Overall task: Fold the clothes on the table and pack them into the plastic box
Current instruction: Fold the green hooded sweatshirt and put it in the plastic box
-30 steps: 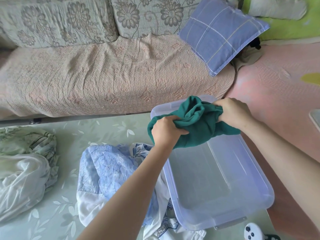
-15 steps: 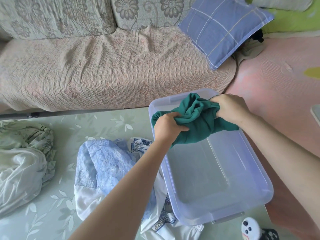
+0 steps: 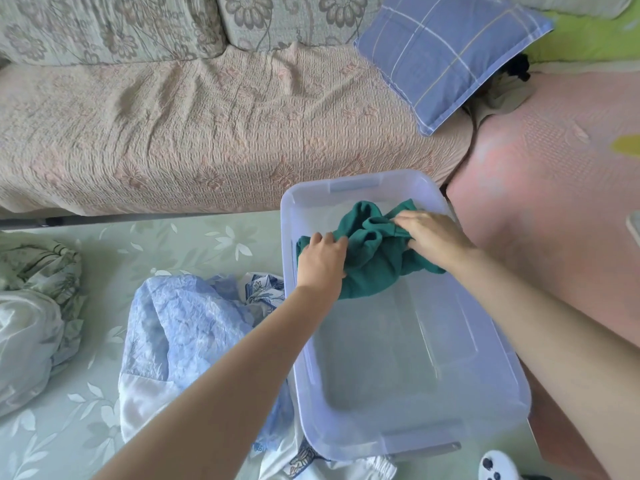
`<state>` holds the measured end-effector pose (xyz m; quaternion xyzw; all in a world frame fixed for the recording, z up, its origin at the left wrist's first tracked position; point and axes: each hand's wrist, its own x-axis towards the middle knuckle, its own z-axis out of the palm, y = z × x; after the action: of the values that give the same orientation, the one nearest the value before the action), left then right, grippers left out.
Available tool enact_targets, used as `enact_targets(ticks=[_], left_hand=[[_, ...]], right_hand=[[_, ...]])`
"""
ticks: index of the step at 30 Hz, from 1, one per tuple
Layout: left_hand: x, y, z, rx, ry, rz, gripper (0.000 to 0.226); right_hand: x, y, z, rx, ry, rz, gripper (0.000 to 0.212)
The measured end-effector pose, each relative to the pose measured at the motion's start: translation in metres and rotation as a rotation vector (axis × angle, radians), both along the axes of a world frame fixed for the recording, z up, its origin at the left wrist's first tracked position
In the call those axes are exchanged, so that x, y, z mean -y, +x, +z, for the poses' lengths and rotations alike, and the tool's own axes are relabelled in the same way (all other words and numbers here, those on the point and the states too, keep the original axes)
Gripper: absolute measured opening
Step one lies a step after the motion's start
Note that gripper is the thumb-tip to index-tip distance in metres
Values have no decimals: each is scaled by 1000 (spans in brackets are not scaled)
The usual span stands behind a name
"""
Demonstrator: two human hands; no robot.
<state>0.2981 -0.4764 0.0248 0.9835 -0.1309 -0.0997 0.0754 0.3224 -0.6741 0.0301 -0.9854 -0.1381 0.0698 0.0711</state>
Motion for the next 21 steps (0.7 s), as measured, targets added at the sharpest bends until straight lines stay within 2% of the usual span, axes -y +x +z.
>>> enact_targets(ticks=[4,6,7,9,10,11,12,15,17,21], left_hand=[[4,6,-13,-62,24,10,52],[2,6,-14,-52,128,-21,80],[0,3,-15,-82,185,-40,100],[-5,-4,-23,-171,343,-83,130],[-6,-8,-26,-182,444,-102,135],[-6,-9,-28,-166,522,-113,130],[-6,-7,-28,-135,551,-118,117],[-2,6,-23,-77,507,-159,68],[-3,14,-20,-109,520,-201,57],[-8,29,-21,-142,500,-208,55]], right_hand=[[-2,2,-12,-57,-29,3,37],[-5,3,-11,-108,-28,-12,36],[-7,2,-10,-126,-71,-3,44],[-3,-5,-7,-157,-356,65,92],[-1,-10,-6,-167,-512,79,115],[1,-14,-6,-158,-598,81,123],[1,-16,-5,-130,-630,88,118],[1,-10,-5,-102,-550,71,75],[-1,-4,-5,-184,-496,13,58],[-6,6,-13,-304,-445,-54,69]])
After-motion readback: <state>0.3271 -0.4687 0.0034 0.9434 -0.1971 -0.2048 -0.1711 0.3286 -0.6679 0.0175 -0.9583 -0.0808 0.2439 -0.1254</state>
